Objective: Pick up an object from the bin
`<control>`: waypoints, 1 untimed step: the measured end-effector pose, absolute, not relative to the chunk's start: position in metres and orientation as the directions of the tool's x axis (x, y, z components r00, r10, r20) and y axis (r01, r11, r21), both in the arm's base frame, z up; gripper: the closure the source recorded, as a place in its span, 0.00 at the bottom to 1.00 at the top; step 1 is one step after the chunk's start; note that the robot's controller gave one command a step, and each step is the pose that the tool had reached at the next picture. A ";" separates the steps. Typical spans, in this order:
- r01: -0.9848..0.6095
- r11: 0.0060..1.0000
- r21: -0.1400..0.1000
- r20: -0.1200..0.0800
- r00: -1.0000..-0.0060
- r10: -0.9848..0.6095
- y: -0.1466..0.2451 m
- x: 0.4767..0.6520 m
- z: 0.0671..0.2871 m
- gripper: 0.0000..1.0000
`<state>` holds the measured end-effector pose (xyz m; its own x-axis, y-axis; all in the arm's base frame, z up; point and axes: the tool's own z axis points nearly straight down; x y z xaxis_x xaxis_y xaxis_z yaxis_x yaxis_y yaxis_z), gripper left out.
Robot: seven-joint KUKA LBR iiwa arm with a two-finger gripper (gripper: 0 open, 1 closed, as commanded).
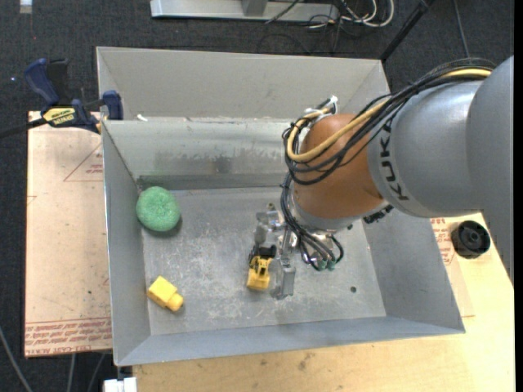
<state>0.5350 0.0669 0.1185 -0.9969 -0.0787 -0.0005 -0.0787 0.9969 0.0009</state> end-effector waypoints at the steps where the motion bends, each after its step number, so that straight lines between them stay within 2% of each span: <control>1: -0.050 0.999 0.002 0.000 -0.999 -0.050 0.066 0.543 0.081 1.00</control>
Offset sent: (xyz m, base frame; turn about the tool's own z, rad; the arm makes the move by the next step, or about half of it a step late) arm 0.0000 0.0000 0.0000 0.0000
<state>0.5427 0.0658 0.0814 -0.9987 -0.0501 0.0002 -0.0501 0.9987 0.0015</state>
